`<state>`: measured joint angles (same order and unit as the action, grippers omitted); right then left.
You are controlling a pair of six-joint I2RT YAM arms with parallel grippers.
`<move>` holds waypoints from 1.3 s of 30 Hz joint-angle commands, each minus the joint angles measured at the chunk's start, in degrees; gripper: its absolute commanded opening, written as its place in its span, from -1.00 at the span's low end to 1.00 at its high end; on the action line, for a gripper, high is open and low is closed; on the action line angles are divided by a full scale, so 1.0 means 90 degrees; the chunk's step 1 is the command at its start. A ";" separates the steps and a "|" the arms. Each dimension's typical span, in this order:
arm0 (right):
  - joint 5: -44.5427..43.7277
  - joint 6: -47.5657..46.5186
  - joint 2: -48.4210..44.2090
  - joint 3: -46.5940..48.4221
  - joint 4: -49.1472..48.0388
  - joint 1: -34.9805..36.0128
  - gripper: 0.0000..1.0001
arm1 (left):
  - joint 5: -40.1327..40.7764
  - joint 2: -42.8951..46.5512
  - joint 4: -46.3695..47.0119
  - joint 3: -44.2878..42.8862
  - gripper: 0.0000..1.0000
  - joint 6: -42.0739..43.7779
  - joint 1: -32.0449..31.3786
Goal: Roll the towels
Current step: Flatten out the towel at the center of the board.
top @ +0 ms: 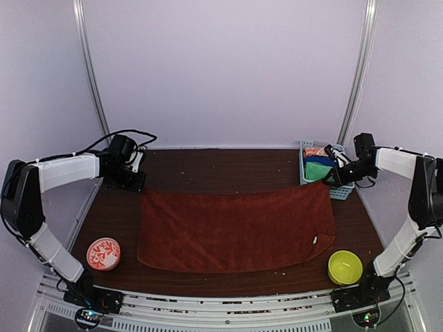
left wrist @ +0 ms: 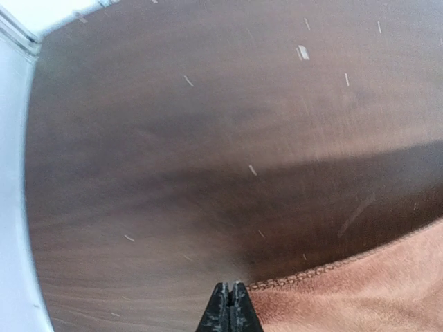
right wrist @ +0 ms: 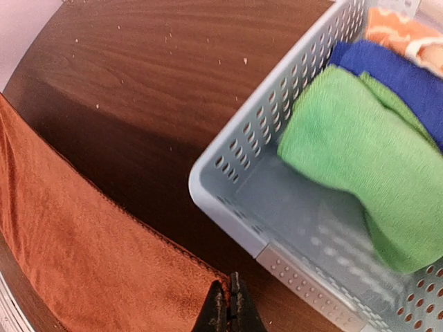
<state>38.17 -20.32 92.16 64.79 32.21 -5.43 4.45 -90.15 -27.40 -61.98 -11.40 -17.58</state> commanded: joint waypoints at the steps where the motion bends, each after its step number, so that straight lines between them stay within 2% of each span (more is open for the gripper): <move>1: 0.0321 0.0293 -0.0188 0.0969 0.0159 0.0250 -1.00 | 0.0197 0.0285 -0.0212 -0.1050 -1.00 0.0411 0.0496; 8: 0.0547 0.1044 0.0360 0.3030 -0.0068 0.0620 -1.00 | -0.0226 0.0163 -0.0751 -0.3290 -1.00 0.0525 0.1258; 12: 0.0833 0.1044 0.0583 0.3795 0.0313 0.0623 -1.00 | -0.0634 0.0397 -0.1076 -0.3550 -1.00 0.0453 0.1260; 15: 0.0938 0.0708 0.0186 0.3265 0.0383 0.0622 -1.00 | -0.0869 0.0802 -0.1303 -0.2975 -1.00 0.0386 0.1261; 18: 0.1122 0.0168 -0.0427 0.2039 0.0454 0.0628 -1.00 | -0.1185 0.1381 -0.1463 -0.1994 -1.00 0.0202 0.1266; 22: 0.1246 -0.1023 -0.1182 0.0790 0.1341 0.0686 -1.00 | -0.1849 0.2120 -0.1955 -0.0783 -1.00 -0.0116 0.1261; 26: 0.0946 -0.1940 -0.1923 -0.0223 0.2007 0.0741 -1.00 | -0.2340 0.2547 -0.2603 0.0044 -1.00 -0.0268 0.1261; 31: 0.0227 -0.2974 -0.2415 -0.1010 0.2614 0.0750 -1.00 | -0.2550 0.2790 -0.2934 0.1031 -1.00 -0.0168 0.1202; 36: -0.0308 -0.3966 -0.2431 -0.1356 0.3433 0.0752 -1.00 | -0.2878 0.3070 -0.3105 0.1488 -1.00 -0.0349 0.1037; 39: -0.0584 -0.4204 -0.2468 -0.1596 0.3592 0.0750 -1.00 | -0.3069 0.3255 -0.3190 0.1923 -1.00 -0.0501 0.0930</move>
<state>38.17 -50.89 70.57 52.49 59.05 1.06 -19.35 -63.24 -54.74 -48.38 -13.69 -8.01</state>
